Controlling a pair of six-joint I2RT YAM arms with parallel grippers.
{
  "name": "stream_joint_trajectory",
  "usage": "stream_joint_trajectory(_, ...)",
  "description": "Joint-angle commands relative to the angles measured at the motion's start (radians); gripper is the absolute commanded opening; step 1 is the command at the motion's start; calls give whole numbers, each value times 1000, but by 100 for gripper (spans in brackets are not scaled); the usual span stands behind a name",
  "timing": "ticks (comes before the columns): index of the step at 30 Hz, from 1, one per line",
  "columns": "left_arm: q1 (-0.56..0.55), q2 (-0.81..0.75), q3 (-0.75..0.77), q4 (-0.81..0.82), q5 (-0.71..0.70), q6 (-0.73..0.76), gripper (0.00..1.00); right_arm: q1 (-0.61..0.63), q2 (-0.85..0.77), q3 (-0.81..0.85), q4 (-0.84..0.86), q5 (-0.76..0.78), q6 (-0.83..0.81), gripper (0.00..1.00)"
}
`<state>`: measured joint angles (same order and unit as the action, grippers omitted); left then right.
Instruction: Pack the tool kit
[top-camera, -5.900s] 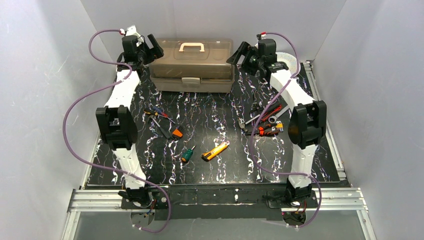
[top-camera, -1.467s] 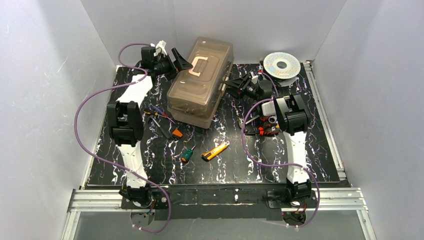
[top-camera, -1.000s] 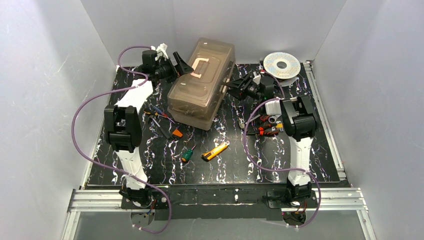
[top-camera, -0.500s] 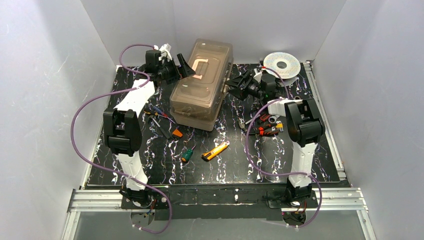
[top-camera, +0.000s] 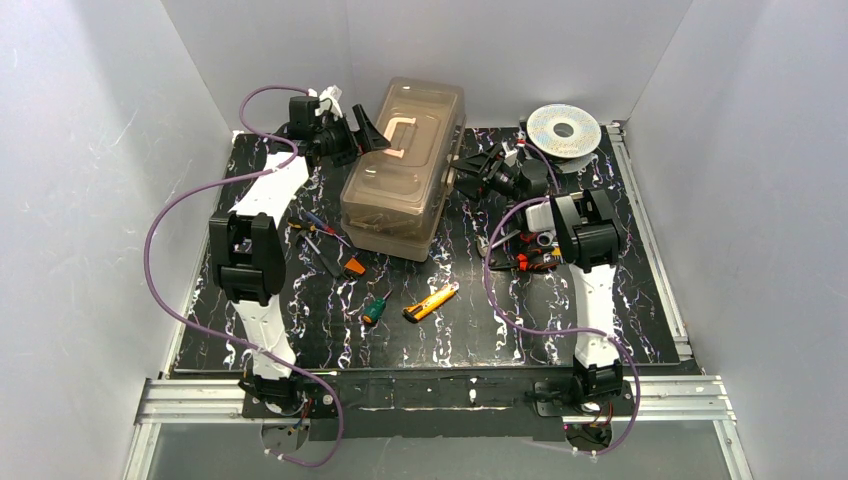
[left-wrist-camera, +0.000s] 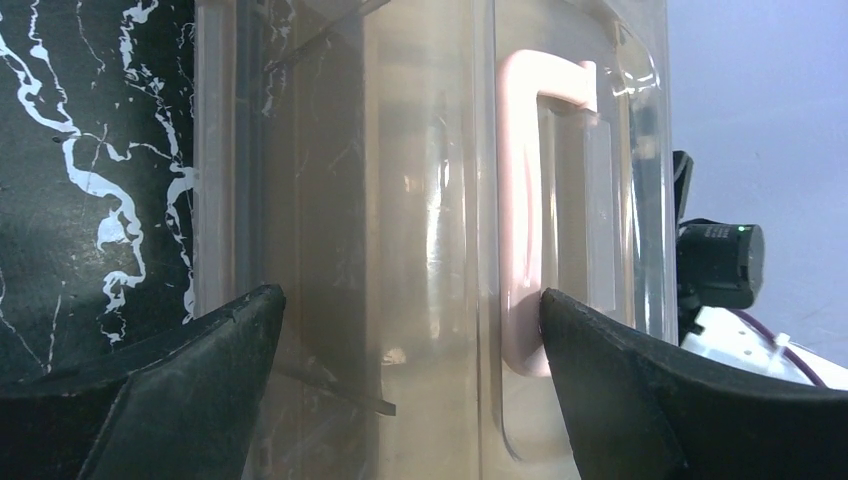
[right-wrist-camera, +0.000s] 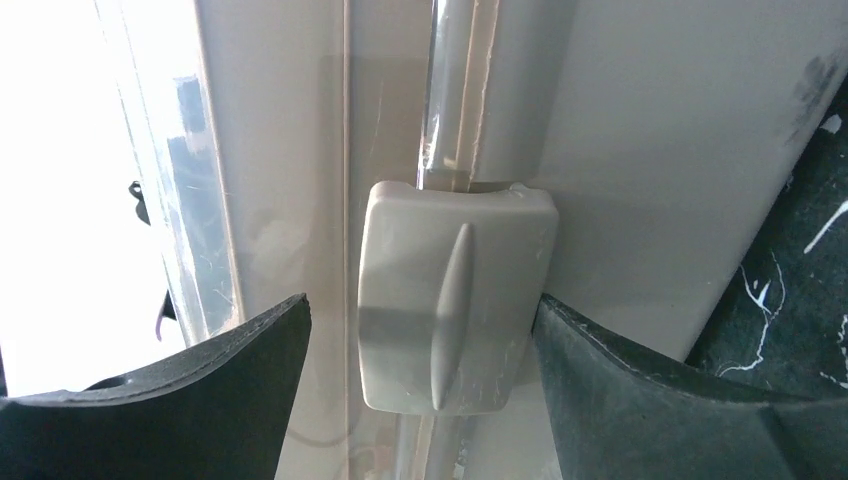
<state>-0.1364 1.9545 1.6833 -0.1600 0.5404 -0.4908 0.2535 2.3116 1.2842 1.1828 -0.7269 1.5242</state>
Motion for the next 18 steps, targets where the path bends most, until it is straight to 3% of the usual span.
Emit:
stream_joint_trajectory(1,-22,33,18,12,147,-60,98,37,50,108,235,-13,146,87)
stream_joint_trajectory(3,-22,36,5,30,152,-73,98,46,67,119,278,2,191,86)
stream_joint_trajectory(5,-22,32,-8,41,151,-77,98,54,69,122,292,10,212,79)
stream_joint_trajectory(9,-22,23,-15,42,150,-70,98,57,35,109,222,-8,181,44)
stream_joint_trajectory(11,-22,19,-13,33,147,-64,98,56,-6,86,145,-10,134,32)
stream_joint_trajectory(18,-22,-8,-20,-5,110,-30,98,50,-130,2,-177,40,-80,25)
